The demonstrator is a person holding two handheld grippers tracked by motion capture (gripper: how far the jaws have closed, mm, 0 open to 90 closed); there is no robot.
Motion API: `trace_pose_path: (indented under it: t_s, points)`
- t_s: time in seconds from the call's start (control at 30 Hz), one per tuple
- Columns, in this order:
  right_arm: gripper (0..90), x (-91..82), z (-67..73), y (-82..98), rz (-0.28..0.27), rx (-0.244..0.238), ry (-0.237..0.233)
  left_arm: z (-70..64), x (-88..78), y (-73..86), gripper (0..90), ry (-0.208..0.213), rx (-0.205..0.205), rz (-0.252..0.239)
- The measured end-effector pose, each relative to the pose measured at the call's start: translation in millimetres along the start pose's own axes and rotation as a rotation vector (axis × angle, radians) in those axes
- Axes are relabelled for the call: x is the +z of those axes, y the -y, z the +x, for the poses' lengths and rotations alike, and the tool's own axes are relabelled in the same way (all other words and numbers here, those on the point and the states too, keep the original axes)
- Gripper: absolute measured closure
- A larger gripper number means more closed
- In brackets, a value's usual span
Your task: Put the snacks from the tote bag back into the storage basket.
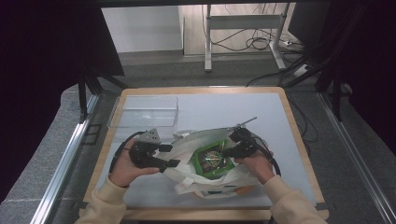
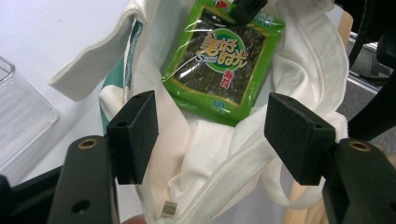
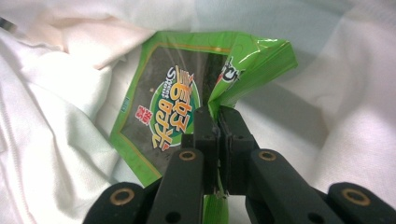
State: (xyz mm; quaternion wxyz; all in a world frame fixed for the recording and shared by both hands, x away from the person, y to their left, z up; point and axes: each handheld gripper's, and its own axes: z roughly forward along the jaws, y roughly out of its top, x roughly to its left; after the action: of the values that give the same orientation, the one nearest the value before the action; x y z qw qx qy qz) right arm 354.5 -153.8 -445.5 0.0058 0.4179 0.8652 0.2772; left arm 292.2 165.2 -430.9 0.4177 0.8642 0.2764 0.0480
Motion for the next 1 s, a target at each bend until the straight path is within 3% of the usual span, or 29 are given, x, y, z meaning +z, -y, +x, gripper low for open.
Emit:
trace_pose_path:
  t_s: [0.27,0.63,0.87,1.0]
  points:
    - [85.9,-5.5,5.2,-6.0,-0.019,-0.040,0.020,-0.3,0.3,0.3,34.7,-0.003,-0.008,-0.007]
    - [86.1,-16.8,8.7,-10.0,-0.052,-0.079,0.009,-0.1,-0.2,0.1,34.7,-0.001,-0.005,-0.010]
    - [86.9,-35.4,3.8,-12.7,-0.092,-0.117,0.022,-0.4,0.2,0.0,34.4,-0.005,-0.009,-0.007]
    - [87.3,-49.5,2.6,-11.9,-0.133,-0.135,-0.006,0.1,-0.2,-0.1,34.2,-0.005,0.000,-0.001]
